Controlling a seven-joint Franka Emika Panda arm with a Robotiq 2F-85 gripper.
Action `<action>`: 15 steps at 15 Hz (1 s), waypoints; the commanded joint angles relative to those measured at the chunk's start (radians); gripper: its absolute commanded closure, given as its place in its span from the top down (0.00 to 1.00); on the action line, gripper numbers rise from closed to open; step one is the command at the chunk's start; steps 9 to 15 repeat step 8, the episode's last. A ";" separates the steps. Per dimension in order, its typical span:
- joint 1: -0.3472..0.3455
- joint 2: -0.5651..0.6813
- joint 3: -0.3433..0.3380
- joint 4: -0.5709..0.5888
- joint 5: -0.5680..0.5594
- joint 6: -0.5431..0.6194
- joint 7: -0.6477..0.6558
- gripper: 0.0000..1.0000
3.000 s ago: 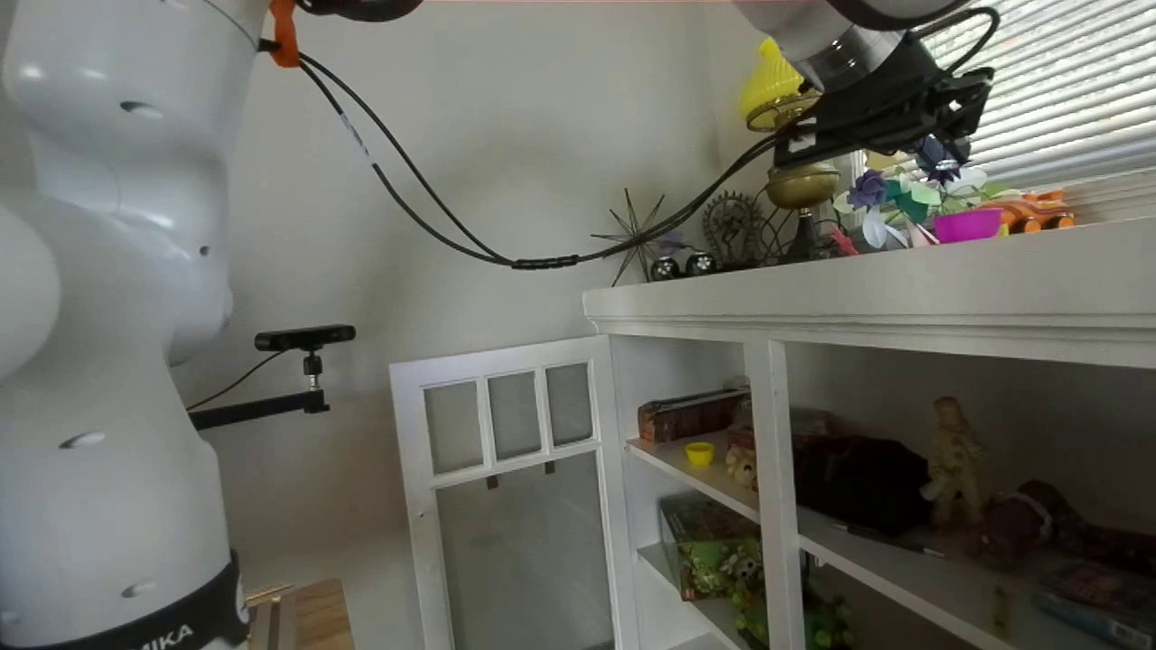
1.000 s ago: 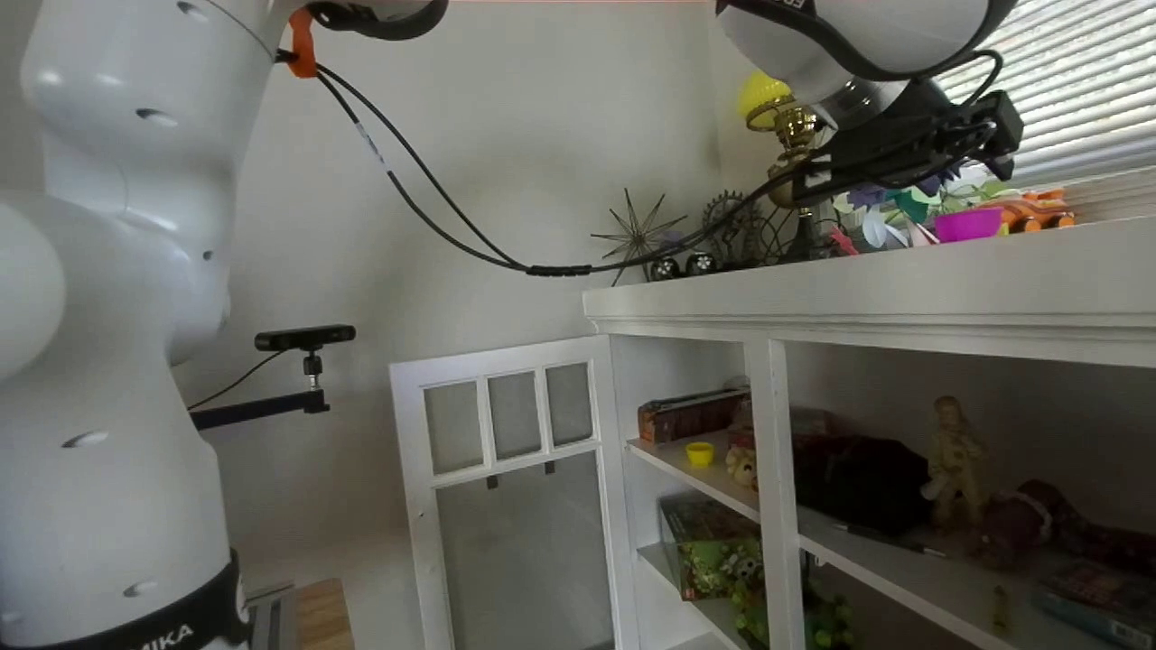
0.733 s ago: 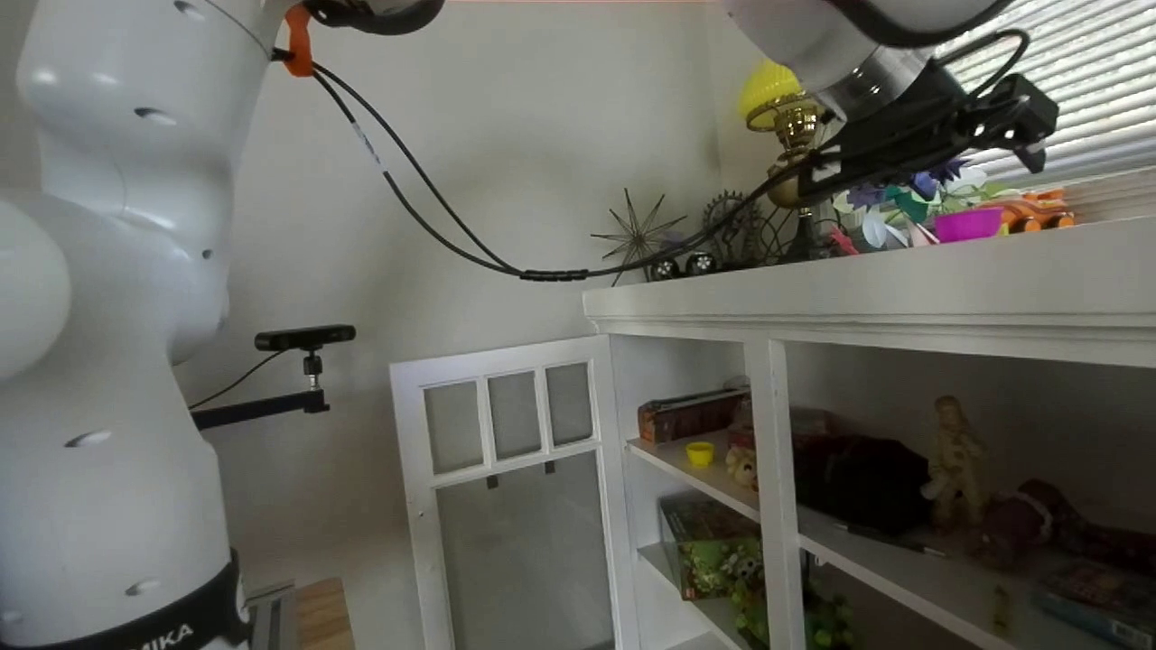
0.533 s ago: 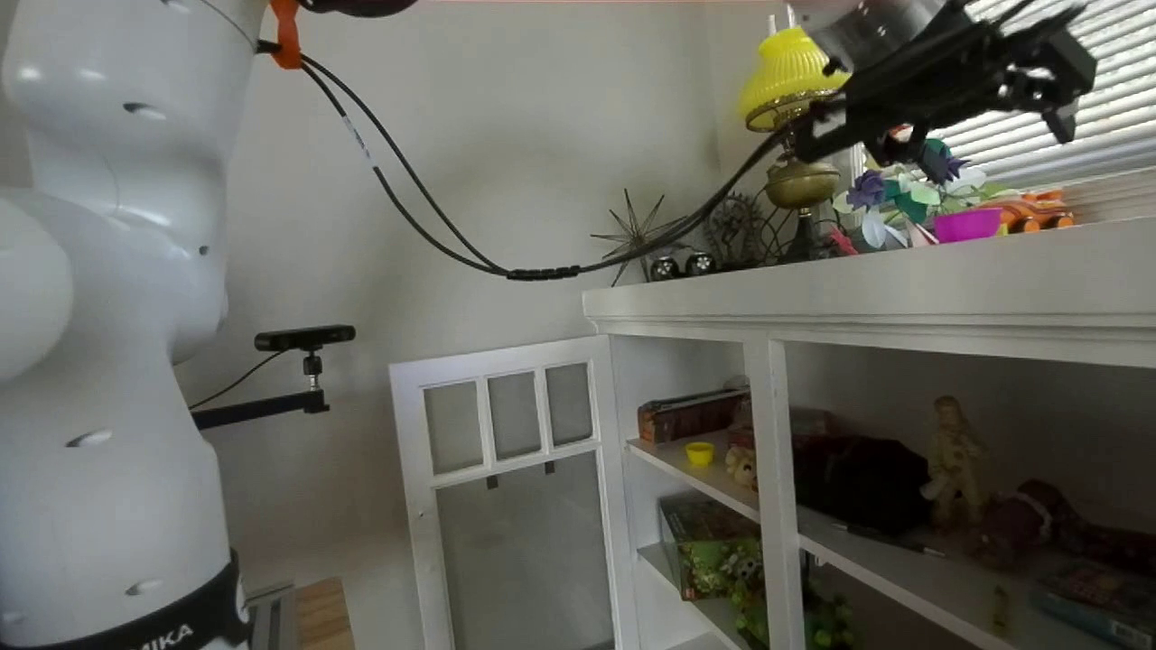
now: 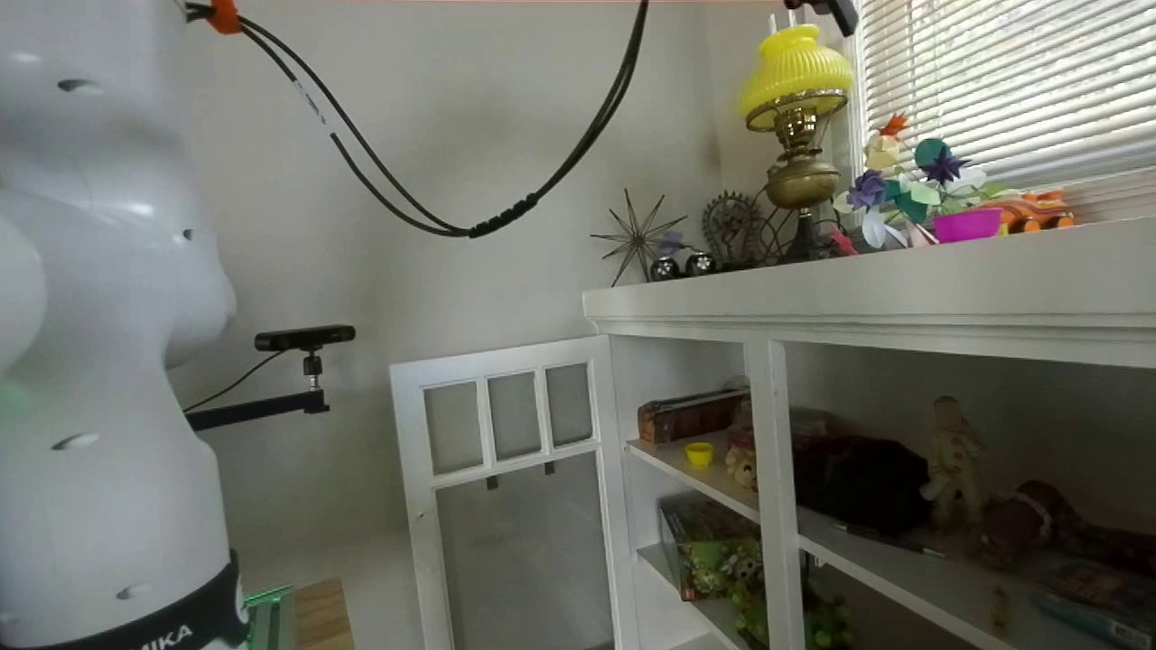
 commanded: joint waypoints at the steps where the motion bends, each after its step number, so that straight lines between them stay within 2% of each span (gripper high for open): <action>1: -0.056 -0.016 0.050 -0.002 -0.005 0.030 -0.005 1.00; 15: -0.065 -0.025 0.065 -0.002 -0.008 0.050 -0.008 1.00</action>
